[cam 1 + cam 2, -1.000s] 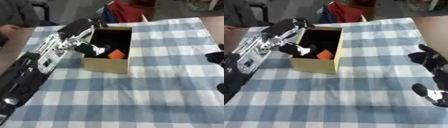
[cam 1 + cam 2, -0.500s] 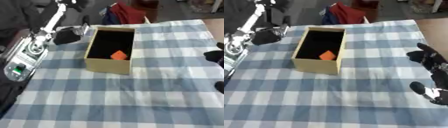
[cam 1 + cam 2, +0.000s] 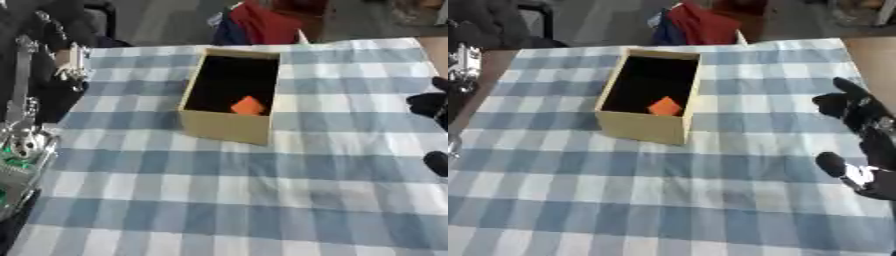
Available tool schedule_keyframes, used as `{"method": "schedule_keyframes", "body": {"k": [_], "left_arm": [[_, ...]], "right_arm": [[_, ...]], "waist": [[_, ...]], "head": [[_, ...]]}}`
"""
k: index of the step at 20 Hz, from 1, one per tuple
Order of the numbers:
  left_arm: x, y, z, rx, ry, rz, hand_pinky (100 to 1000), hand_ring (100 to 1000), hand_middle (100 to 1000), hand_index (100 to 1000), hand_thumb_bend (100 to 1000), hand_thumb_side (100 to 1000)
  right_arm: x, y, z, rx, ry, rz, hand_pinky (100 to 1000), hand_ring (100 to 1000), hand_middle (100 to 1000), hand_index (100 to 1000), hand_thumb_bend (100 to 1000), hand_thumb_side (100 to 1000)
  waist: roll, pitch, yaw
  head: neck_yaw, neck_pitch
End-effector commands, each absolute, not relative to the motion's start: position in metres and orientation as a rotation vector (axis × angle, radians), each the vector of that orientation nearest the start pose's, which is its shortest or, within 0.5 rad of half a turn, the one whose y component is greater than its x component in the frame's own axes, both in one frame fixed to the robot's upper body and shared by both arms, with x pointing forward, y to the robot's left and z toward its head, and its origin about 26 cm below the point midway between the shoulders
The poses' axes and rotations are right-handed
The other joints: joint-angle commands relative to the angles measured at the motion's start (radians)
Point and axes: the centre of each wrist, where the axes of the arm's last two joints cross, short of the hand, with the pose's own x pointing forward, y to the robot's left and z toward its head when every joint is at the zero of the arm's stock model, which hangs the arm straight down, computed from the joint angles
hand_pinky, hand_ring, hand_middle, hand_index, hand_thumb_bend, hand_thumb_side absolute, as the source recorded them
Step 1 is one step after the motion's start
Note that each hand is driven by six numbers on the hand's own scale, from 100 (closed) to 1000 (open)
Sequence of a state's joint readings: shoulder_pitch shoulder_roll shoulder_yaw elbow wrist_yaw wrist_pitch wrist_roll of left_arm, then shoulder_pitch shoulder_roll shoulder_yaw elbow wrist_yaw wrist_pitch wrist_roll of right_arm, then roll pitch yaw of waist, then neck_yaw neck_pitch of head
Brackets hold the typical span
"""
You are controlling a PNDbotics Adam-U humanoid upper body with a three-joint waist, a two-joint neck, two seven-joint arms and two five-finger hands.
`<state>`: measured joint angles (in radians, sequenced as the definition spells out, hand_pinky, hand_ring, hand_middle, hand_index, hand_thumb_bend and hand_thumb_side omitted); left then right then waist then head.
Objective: Pick up objects on the table and place them in the box.
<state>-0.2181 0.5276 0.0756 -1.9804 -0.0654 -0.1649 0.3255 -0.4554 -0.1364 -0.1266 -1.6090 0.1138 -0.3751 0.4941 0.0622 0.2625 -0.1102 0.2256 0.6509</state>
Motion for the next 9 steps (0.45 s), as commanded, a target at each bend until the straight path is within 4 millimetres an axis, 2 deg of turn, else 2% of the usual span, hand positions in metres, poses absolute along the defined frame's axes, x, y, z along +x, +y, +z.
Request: {"method": "schedule_keyframes", "body": {"k": [1, 9], "left_arm": [[0.286, 0.315, 0.202, 0.585, -2.436, -0.15, 818, 650, 627, 793, 100, 589], [0.283, 0.31, 0.182, 0.561, -2.368, -0.078, 823, 651, 627, 793, 100, 612]], "right_arm": [[0.369, -0.259, 0.158, 0.008, -2.314, 0.816, 872, 865, 770, 1000, 659, 559], [0.368, -0.259, 0.158, 0.003, -2.315, 0.812, 871, 864, 770, 1000, 659, 560]], "waist": [[-0.003, -0.019, 0.004], [-0.005, -0.022, 0.013]], "head": [[-0.002, 0.017], [-0.009, 0.03]]}}
